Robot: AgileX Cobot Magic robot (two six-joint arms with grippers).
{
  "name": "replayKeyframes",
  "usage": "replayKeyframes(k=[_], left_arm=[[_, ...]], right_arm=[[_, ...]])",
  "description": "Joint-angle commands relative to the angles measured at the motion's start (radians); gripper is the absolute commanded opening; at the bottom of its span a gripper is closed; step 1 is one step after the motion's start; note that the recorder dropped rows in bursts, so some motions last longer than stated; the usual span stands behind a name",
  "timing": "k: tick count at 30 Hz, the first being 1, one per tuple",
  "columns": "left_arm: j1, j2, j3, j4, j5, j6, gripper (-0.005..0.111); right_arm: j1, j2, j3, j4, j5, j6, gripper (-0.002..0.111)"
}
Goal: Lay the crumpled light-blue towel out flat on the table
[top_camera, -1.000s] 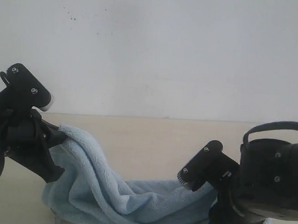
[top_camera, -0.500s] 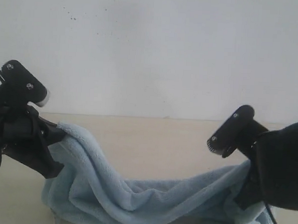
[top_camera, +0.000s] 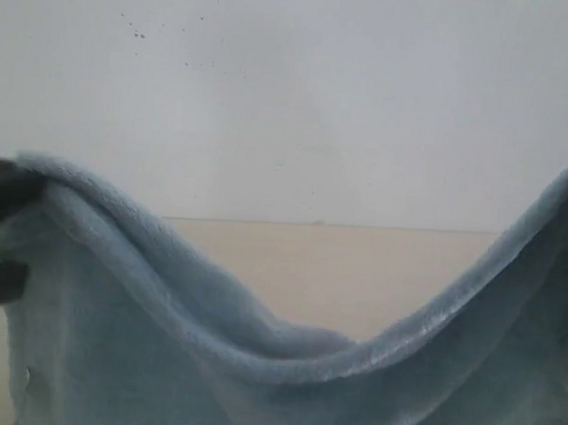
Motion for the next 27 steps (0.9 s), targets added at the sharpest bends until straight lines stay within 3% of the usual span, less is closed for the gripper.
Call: replayKeyframes(k=[1, 3, 6, 11, 18, 23, 27], left_arm=[[0.003, 0.247, 0.012, 0.001, -0.006, 0.030, 0.004], [0.003, 0.305, 0.008, 0.001, -0.013, 0.024, 0.004], [0.003, 0.352, 0.008, 0.001, -0.027, 0.024, 0.004], [0.003, 0.354, 0.008, 0.001, -0.075, 0.024, 0.004], [0.003, 0.354, 0.008, -0.007, -0.090, 0.024, 0.008], [0.003, 0.354, 0.001, -0.015, -0.094, 0.016, 0.026], [0.003, 0.354, 0.001, -0.015, -0.096, 0.016, 0.027]], right_arm=[[0.001, 0.172, 0.010, -0.037, 0.050, -0.017, 0.000], [0.001, 0.232, 0.010, -0.053, 0.089, -0.017, 0.005], [0.001, 0.298, 0.010, -0.079, 0.167, -0.003, 0.021], [-0.045, 0.335, 0.010, -0.162, 0.193, 0.197, 0.041], [-0.191, 0.335, 0.002, -0.124, 0.047, 0.476, 0.042], [-0.241, 0.335, -0.044, 0.106, -0.062, 0.390, 0.042], [-0.241, 0.335, -0.105, 0.321, -0.101, 0.206, 0.042]])
